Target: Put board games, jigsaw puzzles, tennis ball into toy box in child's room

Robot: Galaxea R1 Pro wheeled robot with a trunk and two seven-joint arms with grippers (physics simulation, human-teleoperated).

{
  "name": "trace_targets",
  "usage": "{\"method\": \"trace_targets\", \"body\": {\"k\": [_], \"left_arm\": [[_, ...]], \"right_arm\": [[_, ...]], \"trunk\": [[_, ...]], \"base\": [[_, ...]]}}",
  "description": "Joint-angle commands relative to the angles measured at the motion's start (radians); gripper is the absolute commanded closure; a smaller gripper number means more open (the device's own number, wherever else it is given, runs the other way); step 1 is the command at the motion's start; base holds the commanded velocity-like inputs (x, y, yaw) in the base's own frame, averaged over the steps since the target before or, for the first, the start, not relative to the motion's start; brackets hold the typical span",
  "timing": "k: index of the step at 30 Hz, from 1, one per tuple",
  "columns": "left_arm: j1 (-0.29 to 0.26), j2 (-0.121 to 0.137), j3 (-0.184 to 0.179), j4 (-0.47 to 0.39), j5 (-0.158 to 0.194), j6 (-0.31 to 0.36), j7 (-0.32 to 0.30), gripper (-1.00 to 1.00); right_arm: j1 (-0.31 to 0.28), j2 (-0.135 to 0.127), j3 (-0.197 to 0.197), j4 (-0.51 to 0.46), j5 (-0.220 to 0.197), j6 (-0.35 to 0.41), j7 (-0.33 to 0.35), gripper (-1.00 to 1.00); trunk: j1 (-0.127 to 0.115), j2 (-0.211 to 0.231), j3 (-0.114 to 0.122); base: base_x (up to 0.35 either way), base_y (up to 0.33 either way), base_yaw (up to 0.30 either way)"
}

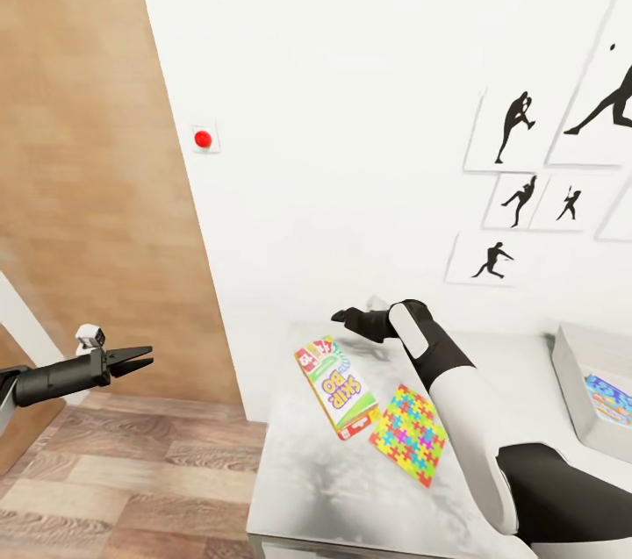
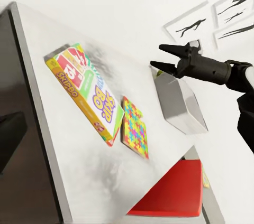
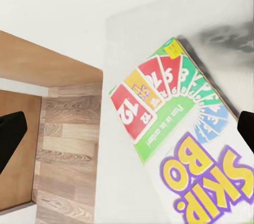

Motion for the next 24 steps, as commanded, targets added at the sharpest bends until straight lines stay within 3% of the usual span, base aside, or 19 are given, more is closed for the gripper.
{"method": "trace_targets", "body": {"k": [1,12,24], "left_arm": [[-0.001,0.0,0.0,0.0,-0.001,0.011,-0.004,-1.0],[-0.001,-0.001,0.0,0.0,-0.002,0.011,-0.004,-1.0],[-0.001,-0.001,0.0,0.0,-0.003,0.011,-0.004,-1.0]], "right_arm": [[-0.001,0.0,0.002,0.0,-0.009,0.002,-0.008,-1.0],[-0.001,-0.001,0.003,0.005,-0.005,-0.002,-0.009,-1.0],[-0.001,-0.003,0.002,0.007,0.026,-0.003,-0.009,-1.0]], "trunk": [[0.001,-0.002,-0.004],[0.001,-0.002,-0.022],[0.001,-0.002,-0.042]], "base": [[0.055,0.061,0.0],[0.014,0.015,0.0],[0.0,0.0,0.0]]}}
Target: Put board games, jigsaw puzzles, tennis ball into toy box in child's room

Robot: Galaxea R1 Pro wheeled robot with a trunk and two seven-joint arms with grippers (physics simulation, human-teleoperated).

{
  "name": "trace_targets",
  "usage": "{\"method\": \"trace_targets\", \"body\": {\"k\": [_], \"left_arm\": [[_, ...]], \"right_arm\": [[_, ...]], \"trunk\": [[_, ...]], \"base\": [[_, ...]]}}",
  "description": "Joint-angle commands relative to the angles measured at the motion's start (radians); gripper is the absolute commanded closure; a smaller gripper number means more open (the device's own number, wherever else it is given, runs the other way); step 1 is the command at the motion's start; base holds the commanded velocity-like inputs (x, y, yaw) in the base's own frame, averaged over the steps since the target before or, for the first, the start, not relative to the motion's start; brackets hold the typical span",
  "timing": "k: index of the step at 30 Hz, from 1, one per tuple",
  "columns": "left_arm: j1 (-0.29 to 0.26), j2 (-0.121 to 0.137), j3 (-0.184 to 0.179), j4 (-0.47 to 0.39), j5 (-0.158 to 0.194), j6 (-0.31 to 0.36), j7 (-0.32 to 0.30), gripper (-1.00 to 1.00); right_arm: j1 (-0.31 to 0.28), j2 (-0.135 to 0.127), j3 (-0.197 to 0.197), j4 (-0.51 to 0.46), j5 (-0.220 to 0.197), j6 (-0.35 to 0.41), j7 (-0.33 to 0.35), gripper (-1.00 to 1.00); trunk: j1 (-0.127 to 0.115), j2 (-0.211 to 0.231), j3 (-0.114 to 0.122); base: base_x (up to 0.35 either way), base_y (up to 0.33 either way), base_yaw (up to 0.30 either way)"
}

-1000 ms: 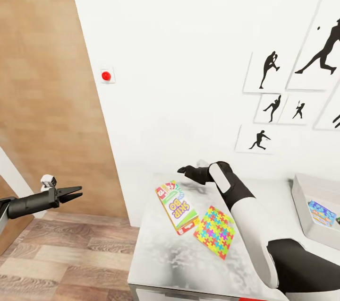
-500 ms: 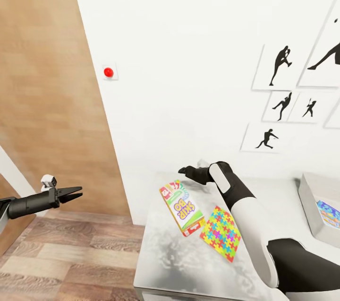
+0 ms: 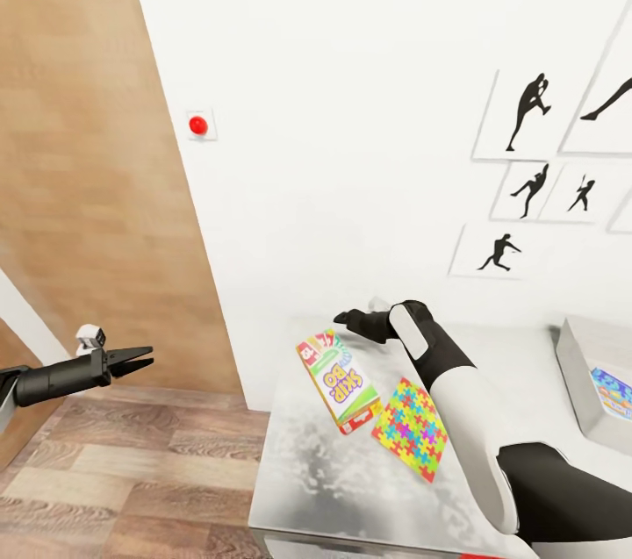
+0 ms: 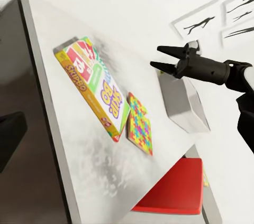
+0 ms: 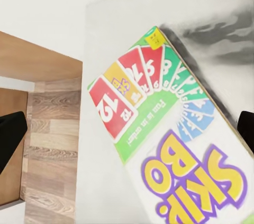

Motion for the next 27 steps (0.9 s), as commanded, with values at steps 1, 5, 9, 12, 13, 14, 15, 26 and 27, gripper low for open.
{"method": "trace_targets", "body": {"k": [1,5,9,12,13,14,15,26,27], "left_arm": [[-0.001,0.0,0.0,0.0,-0.001,0.011,-0.004,-1.0],[-0.001,0.0,0.0,0.0,-0.001,0.011,-0.004,-1.0],[-0.001,0.0,0.0,0.0,-0.001,0.011,-0.004,-1.0],[-0.001,0.0,0.0,0.0,-0.001,0.011,-0.004,-1.0],[-0.001,0.0,0.0,0.0,-0.001,0.011,-0.004,-1.0],[-0.001,0.0,0.0,0.0,-0.001,0.011,-0.004,-1.0],[-0.001,0.0,0.0,0.0,-0.001,0.011,-0.004,-1.0],[-0.001,-0.001,0.0,0.0,-0.001,0.011,-0.004,-1.0],[-0.001,-0.001,0.0,0.0,-0.001,0.011,-0.004,-1.0]], "right_arm": [[-0.001,0.0,0.003,-0.001,-0.008,0.002,-0.008,-1.0],[-0.001,-0.001,0.003,-0.001,-0.007,0.001,-0.009,-1.0],[-0.001,0.0,0.003,-0.001,-0.006,0.001,-0.009,-1.0],[0.0,-0.001,0.004,-0.001,-0.006,0.001,-0.009,-1.0],[-0.001,-0.001,0.004,-0.001,-0.006,0.001,-0.009,-1.0],[-0.001,-0.001,0.004,-0.001,-0.006,0.001,-0.009,-1.0],[0.0,-0.001,0.004,-0.001,-0.005,0.001,-0.009,-1.0],[-0.002,-0.002,0.003,-0.002,0.03,0.001,-0.008,-1.0],[-0.002,-0.002,0.003,-0.003,0.042,0.001,-0.008,-1.0]], "trunk": [[0.001,-0.002,-0.004],[0.001,-0.002,-0.01],[0.001,-0.002,-0.017],[0.001,-0.002,-0.022],[0.001,-0.002,-0.024],[0.001,-0.002,-0.025],[0.001,-0.002,-0.027],[0.001,-0.002,-0.045],[0.001,-0.002,-0.047]], "base": [[0.0,0.0,0.0],[0.0,0.0,0.0],[0.0,0.0,0.0],[0.0,0.0,0.0],[0.0,0.0,0.0],[0.0,0.0,0.0],[0.0,0.0,0.0],[0.0,0.0,0.0],[0.0,0.0,0.0]]}}
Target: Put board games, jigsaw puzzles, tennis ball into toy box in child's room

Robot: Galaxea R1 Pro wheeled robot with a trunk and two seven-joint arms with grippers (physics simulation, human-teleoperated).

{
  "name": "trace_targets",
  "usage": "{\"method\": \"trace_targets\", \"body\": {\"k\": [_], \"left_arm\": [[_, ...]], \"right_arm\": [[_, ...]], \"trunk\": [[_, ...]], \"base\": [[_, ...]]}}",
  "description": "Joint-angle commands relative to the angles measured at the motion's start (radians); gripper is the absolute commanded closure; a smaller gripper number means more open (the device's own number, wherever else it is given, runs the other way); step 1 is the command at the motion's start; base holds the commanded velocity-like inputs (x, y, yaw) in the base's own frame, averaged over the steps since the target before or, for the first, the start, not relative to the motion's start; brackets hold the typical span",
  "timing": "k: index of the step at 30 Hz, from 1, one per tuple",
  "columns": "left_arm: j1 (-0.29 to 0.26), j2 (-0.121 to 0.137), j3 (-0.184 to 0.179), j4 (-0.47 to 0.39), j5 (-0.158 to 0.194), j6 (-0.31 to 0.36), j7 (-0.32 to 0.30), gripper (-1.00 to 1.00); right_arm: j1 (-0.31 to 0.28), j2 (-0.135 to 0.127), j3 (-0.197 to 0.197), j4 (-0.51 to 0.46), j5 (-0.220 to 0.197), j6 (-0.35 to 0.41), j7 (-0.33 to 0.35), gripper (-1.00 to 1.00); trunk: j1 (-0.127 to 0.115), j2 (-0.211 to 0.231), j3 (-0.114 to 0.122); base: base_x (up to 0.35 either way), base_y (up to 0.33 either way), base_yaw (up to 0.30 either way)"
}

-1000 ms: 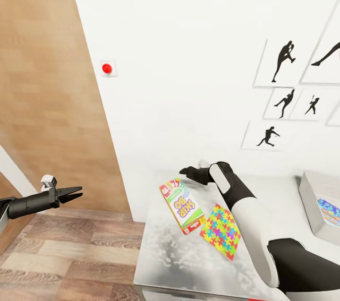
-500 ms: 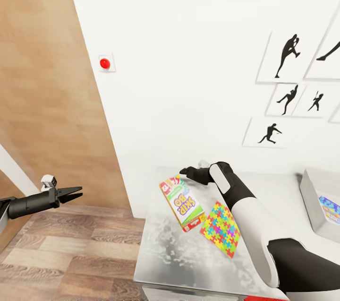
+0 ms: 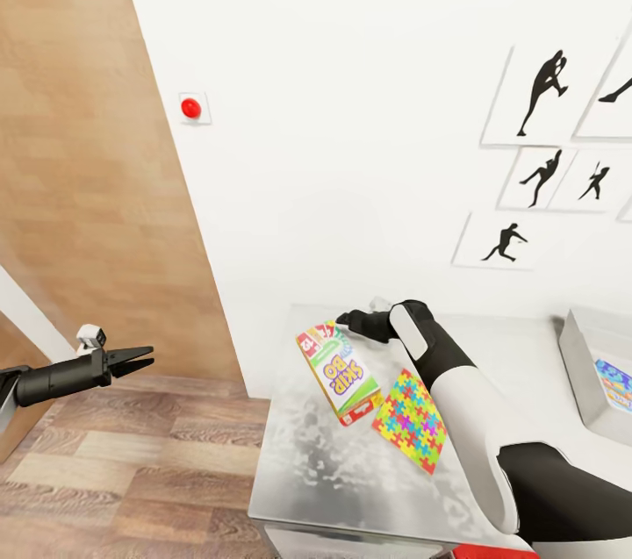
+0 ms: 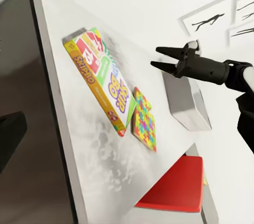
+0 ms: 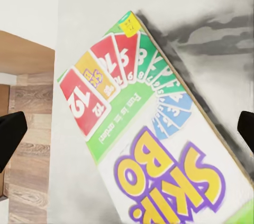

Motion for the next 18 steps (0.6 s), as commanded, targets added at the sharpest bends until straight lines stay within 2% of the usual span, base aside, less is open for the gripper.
{"method": "trace_targets", "body": {"k": [1,6,18], "left_arm": [[-0.001,0.0,0.0,0.0,-0.001,0.011,-0.004,-1.0],[-0.001,0.0,0.0,0.0,-0.001,0.01,-0.004,-1.0],[-0.001,0.0,0.0,0.0,-0.001,0.01,-0.004,-1.0]], "right_arm": [[-0.001,0.0,0.003,-0.001,-0.004,0.003,-0.008,-1.0],[-0.002,-0.003,0.001,-0.002,0.012,0.003,-0.008,-1.0],[-0.003,-0.024,0.001,-0.002,0.017,0.003,-0.008,-1.0]], "trunk": [[0.001,-0.002,-0.004],[0.001,-0.002,-0.012],[0.001,-0.002,-0.032]], "base": [[0.0,0.0,0.0],[0.0,0.0,0.0],[0.0,0.0,0.0]]}}
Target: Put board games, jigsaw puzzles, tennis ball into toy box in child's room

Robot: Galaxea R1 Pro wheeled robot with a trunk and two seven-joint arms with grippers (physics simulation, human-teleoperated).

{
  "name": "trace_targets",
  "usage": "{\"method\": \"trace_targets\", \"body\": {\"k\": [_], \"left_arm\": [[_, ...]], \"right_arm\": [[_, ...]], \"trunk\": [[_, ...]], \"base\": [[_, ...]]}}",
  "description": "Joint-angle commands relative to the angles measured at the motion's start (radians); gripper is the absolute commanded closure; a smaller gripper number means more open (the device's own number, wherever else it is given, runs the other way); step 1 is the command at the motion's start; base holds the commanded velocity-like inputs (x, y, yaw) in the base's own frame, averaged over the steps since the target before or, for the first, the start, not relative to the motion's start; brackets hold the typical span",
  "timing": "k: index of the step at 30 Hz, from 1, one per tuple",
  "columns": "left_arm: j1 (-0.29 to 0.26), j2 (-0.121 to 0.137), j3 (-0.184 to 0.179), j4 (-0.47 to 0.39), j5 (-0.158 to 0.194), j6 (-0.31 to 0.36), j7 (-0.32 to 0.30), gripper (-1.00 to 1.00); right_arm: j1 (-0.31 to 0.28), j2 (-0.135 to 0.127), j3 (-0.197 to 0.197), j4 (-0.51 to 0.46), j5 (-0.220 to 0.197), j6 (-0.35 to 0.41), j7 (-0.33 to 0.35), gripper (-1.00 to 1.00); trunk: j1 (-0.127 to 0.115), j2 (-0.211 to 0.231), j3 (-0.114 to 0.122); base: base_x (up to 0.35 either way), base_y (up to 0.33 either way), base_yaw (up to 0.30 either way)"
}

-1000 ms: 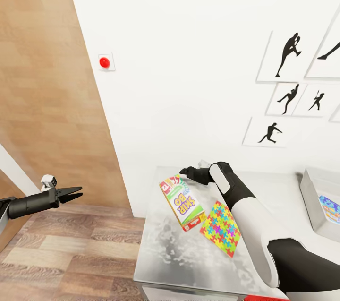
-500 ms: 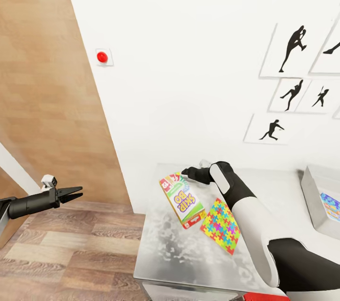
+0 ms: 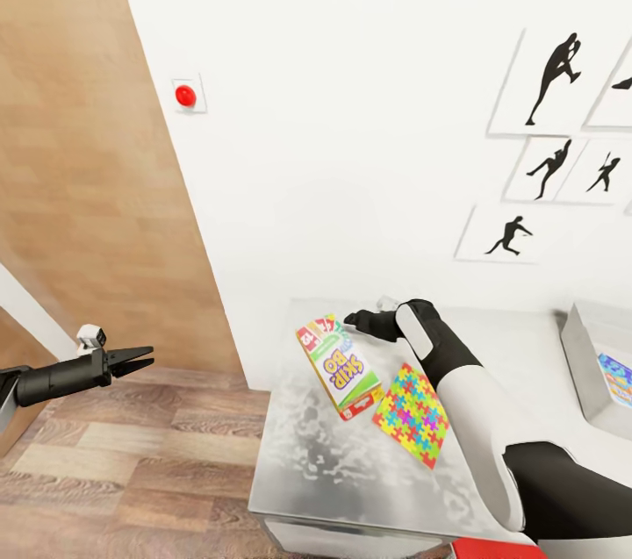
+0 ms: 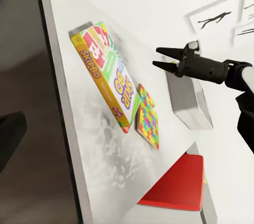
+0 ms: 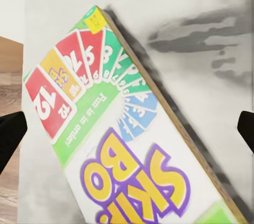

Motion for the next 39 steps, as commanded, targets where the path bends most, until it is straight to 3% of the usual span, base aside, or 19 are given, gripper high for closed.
{"method": "trace_targets", "body": {"k": [1,26,39], "left_arm": [[-0.001,0.0,-0.001,0.0,-0.001,0.01,-0.004,-1.0],[-0.001,0.0,0.0,0.0,-0.001,0.01,-0.004,-1.0],[-0.001,0.0,0.0,0.0,0.0,-0.025,-0.004,-1.0]], "right_arm": [[-0.001,-0.001,0.003,-0.001,-0.01,0.003,-0.008,-1.0],[0.001,-0.011,0.001,0.002,-0.01,-0.017,0.003,-1.0],[0.002,-0.012,-0.004,0.006,-0.015,-0.015,0.008,-1.0]], "trunk": [[0.001,-0.002,-0.004],[0.001,-0.002,-0.045],[0.001,-0.002,-0.066]], "base": [[0.0,0.0,0.0],[0.0,0.0,0.0],[0.0,0.0,0.0]]}}
